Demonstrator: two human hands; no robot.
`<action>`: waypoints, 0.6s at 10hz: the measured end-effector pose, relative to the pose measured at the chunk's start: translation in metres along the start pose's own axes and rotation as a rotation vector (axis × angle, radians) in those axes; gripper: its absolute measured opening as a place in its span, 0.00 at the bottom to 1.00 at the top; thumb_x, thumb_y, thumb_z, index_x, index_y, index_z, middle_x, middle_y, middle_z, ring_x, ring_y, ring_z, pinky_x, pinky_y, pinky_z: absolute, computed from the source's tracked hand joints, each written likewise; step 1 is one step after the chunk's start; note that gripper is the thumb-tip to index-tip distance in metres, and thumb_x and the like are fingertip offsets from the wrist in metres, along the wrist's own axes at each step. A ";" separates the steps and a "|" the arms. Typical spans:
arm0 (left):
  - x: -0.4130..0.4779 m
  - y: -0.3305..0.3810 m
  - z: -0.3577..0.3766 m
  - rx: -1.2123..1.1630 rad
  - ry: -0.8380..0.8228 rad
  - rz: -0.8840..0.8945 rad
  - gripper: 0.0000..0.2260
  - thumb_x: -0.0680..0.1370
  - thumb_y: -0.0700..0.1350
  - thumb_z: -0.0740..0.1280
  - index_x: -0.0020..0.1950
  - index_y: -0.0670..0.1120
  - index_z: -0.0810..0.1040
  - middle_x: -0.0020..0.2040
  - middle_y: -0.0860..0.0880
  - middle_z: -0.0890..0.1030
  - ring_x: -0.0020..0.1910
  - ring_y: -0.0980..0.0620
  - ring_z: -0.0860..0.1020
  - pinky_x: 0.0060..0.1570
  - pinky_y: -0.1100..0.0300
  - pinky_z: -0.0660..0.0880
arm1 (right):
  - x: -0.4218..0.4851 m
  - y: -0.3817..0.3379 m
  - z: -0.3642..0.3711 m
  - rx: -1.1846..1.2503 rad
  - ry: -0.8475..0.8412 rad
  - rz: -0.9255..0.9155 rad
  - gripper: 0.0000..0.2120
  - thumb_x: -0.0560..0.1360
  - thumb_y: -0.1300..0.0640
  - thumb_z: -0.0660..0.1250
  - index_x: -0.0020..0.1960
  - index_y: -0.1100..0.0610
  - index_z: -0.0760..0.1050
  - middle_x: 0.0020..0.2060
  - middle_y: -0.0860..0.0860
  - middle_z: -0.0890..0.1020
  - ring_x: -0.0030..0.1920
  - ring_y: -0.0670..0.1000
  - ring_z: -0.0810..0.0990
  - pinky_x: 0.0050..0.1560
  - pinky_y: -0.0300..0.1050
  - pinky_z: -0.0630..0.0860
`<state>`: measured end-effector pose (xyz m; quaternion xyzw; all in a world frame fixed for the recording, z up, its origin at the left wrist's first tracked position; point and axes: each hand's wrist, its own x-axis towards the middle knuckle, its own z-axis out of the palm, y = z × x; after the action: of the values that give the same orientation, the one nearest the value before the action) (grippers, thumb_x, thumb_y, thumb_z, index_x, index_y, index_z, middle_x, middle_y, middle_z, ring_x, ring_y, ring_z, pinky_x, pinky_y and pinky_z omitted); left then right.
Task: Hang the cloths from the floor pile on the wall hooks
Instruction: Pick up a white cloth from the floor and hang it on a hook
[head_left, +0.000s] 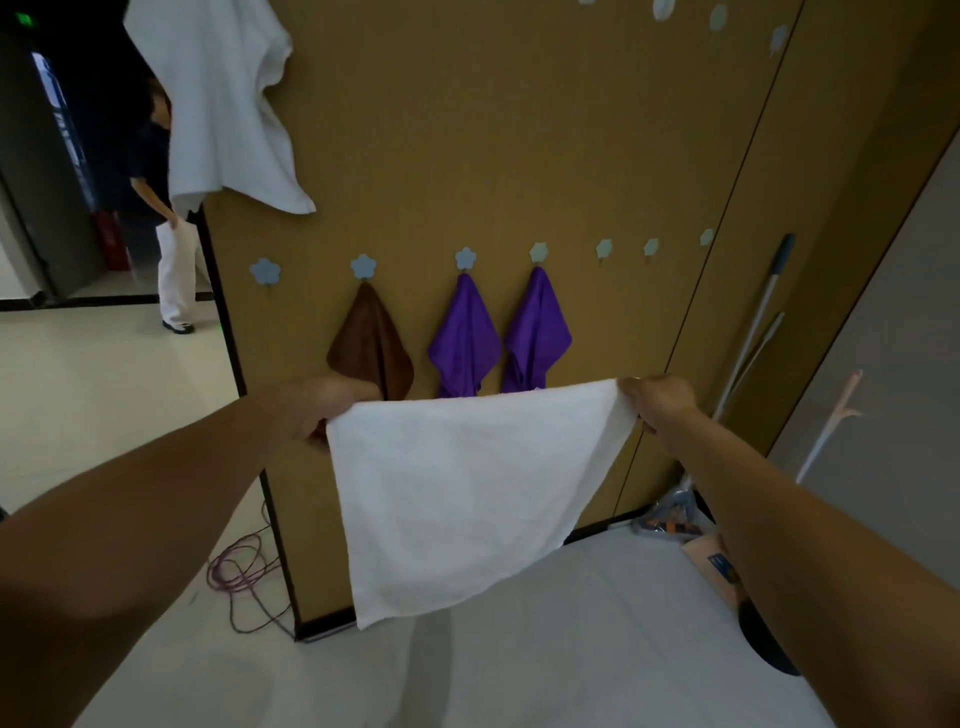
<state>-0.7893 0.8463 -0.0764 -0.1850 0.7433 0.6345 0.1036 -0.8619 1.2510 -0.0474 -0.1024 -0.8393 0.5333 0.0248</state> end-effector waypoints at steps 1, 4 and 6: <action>0.008 -0.002 -0.008 -0.015 -0.015 0.033 0.38 0.55 0.52 0.82 0.62 0.42 0.77 0.60 0.40 0.80 0.58 0.39 0.79 0.59 0.39 0.74 | -0.002 -0.007 0.005 0.060 -0.004 0.023 0.11 0.78 0.53 0.66 0.40 0.58 0.72 0.37 0.55 0.74 0.34 0.54 0.72 0.31 0.46 0.71; -0.012 0.023 0.004 -0.154 0.019 0.080 0.02 0.78 0.39 0.66 0.47 0.42 0.78 0.51 0.46 0.79 0.48 0.49 0.78 0.36 0.59 0.80 | 0.027 -0.004 0.004 0.084 0.033 0.007 0.11 0.76 0.53 0.70 0.40 0.58 0.73 0.41 0.56 0.78 0.39 0.55 0.80 0.46 0.51 0.82; -0.014 0.045 0.010 -0.276 0.176 0.173 0.09 0.80 0.39 0.64 0.59 0.38 0.76 0.59 0.48 0.76 0.48 0.51 0.76 0.42 0.59 0.76 | 0.039 -0.014 0.009 -0.013 0.022 -0.108 0.15 0.77 0.52 0.67 0.55 0.63 0.77 0.49 0.58 0.79 0.52 0.60 0.79 0.58 0.58 0.77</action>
<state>-0.7951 0.8643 -0.0323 -0.1875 0.6685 0.7184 -0.0433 -0.9040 1.2447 -0.0413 -0.0630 -0.8469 0.5244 0.0619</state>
